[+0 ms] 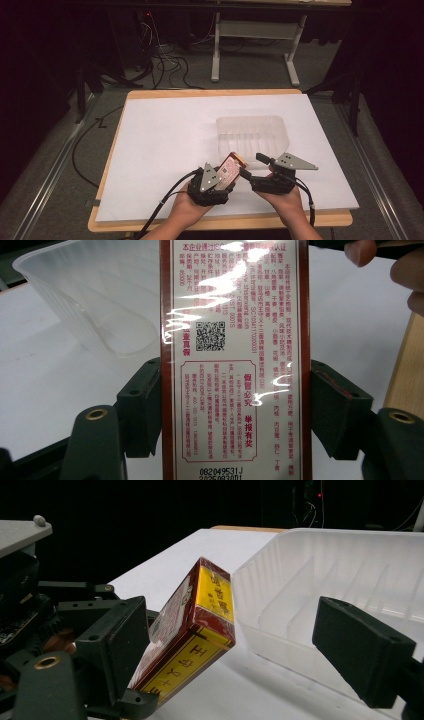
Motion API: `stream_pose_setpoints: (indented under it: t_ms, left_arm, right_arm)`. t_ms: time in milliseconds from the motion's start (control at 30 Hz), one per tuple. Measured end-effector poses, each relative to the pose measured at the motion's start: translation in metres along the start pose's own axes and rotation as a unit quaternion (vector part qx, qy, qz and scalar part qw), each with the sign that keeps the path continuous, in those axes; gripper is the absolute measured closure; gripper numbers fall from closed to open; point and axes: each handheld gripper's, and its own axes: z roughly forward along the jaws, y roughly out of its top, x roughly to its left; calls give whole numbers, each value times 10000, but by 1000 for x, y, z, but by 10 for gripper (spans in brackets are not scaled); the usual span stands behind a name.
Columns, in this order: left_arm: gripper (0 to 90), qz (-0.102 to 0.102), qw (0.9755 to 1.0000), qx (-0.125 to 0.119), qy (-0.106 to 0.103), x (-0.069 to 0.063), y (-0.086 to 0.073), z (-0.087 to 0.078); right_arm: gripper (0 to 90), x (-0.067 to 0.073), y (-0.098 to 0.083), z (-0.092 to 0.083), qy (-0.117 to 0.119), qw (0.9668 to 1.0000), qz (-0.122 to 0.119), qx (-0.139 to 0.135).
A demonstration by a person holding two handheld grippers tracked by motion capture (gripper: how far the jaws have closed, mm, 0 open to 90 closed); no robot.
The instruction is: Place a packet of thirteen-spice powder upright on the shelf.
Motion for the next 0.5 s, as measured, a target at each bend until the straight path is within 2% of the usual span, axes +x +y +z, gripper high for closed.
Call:
stream_pose_setpoints:
  t_ms: [33, 67, 100, 267, 333, 500]
  left_arm:
    - [326, -67, 10000, -46, -22, 0, 1, -1]
    - [326, -67, 10000, -46, -22, 0, 1, -1]
    - [326, -74, 10000, -39, -7, -1, 1, -1]
    - [326, -27, 10000, -40, 57, -3, 2, 0]
    - [326, -7, 10000, -56, 64, -4, 2, 0]
    - [325, 29, 9999, 9, 98, -5, 0, 2]
  right_arm:
    - [187, 1, 0, 1, 49, 10000, 85, 13]
    - [187, 1, 0, 1, 49, 10000, 85, 13]
    - [223, 2, -2, 2, 100, 9999, 98, -34]
    - [292, 3, -5, 6, 192, 9997, 146, 74]
    - [341, 3, -7, 10, 348, 9990, 267, 111]
    - [397, 4, -10, 14, 516, 9979, 359, 163]
